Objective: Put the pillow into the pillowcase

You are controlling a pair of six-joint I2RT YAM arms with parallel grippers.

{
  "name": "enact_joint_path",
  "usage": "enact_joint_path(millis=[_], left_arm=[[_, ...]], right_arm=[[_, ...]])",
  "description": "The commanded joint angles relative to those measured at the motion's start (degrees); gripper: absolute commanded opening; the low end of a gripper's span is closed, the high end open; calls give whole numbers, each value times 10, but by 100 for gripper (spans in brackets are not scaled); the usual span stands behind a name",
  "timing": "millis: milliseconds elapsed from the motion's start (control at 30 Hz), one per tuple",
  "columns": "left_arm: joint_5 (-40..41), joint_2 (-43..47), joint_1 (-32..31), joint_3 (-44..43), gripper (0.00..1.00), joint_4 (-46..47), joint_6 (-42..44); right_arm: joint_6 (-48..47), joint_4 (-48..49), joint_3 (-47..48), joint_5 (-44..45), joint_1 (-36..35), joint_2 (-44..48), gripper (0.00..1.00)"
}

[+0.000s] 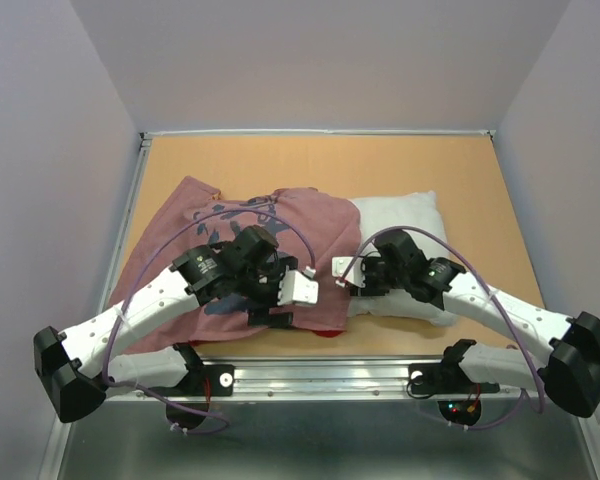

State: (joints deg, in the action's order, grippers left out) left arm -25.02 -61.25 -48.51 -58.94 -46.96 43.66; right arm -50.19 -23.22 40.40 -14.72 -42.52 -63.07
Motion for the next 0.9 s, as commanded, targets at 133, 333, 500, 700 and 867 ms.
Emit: enact_joint_path(millis=[133, 333, 500, 700, 867], left_arm=[[79, 26, -153, 45, 97, 120, -31], [167, 51, -251, 151, 93, 211, -11], [235, 10, -263, 224, 91, 308, 17], [305, -3, -264, 174, 8, 328, 5], [213, 45, -261, -51, 0, 229, 26]], right_arm=[[111, 42, 56, 6, -7, -33, 0], [217, 41, 76, -7, -6, -28, 0], [290, 34, 100, -46, -6, -23, 1], [386, 24, 142, -107, -6, -27, 1], [498, 21, 223, -192, -3, -50, 0]])
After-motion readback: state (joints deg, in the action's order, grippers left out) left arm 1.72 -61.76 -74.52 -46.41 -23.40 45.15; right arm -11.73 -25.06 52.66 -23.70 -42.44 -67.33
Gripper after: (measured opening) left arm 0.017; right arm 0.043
